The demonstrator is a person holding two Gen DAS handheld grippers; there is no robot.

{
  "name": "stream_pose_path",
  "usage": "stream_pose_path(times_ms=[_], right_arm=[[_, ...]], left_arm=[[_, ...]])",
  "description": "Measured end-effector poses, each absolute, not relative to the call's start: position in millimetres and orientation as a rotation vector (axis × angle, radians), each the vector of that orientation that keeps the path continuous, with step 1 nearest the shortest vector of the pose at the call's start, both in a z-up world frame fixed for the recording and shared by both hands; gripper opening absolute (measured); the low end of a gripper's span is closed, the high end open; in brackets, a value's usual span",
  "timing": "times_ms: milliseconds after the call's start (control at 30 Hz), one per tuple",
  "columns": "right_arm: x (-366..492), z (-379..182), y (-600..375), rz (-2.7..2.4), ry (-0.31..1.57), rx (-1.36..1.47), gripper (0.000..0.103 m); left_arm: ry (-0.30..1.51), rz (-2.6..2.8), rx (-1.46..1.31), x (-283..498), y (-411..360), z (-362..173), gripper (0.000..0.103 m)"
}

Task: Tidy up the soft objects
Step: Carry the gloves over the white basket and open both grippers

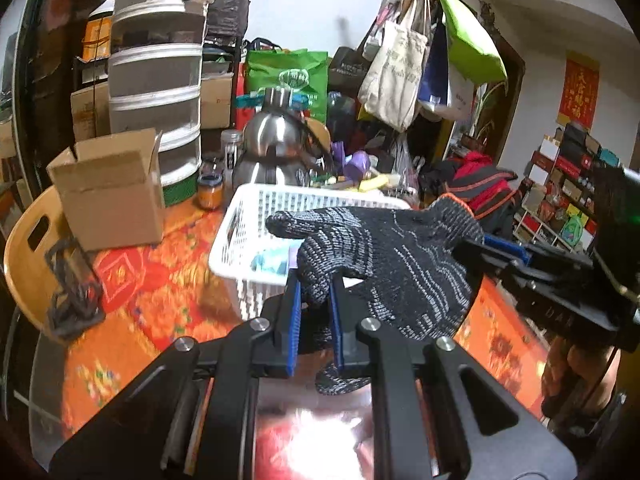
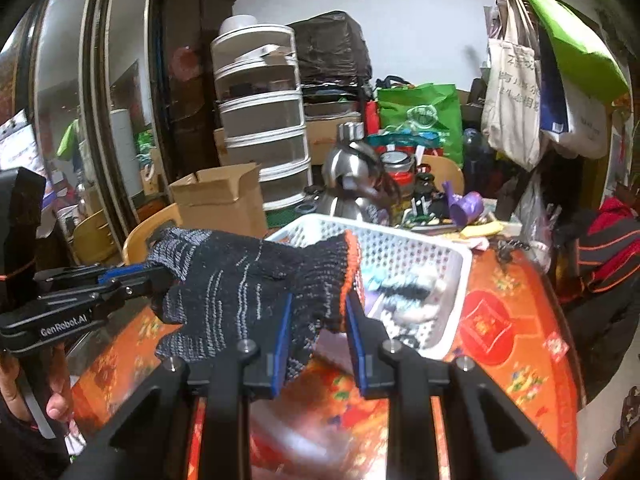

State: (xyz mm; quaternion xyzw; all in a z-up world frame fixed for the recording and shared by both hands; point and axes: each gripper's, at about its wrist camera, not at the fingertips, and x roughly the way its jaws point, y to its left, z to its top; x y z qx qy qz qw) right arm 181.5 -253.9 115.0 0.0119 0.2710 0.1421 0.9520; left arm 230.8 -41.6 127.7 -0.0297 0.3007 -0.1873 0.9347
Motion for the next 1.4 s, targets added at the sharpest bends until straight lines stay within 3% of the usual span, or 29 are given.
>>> stream_pose_path(times_ms=[300, 433, 633, 967, 1133, 1200, 1267, 1333, 1400], right_arm=[[257.3, 147.2, -251.3, 0.165, 0.606, -0.033, 0.024], [295.7, 138.5, -257.8, 0.115, 0.659, -0.009, 0.024], [342.4, 99.7, -272.7, 0.093, 0.739, 0.054, 0.024], [376.6, 41.2, -292.5, 0.077, 0.832, 0.093, 0.024], [379.1, 24.3, -302.9, 0.051, 0.835, 0.089, 0.036], [377.3, 25.0, -304.8, 0.041, 0.824, 0.072, 0.049], [373.4, 26.7, -305.6, 0.025, 0.815, 0.045, 0.057], [368.2, 28.2, -308.5, 0.020, 0.802, 0.032, 0.070], [365.2, 27.7, -312.5, 0.028, 0.810, 0.049, 0.074]], left_arm=[[0.634, -0.349, -0.065, 325.0, -65.4, 178.2, 0.012], [0.682, -0.321, -0.044, 374.7, -82.5, 174.9, 0.012], [0.777, -0.265, -0.004, 443.3, -106.9, 138.8, 0.012], [0.889, -0.239, 0.038, 485.2, -129.3, 62.8, 0.012], [0.904, -0.242, 0.073, 487.8, -134.2, 35.6, 0.014], [0.887, -0.236, 0.082, 482.7, -134.2, 32.3, 0.027], [0.873, -0.224, 0.081, 476.1, -129.9, 33.5, 0.073], [0.832, -0.217, 0.076, 467.8, -124.7, 37.5, 0.088], [0.773, -0.199, 0.088, 456.1, -120.5, 44.2, 0.089]])
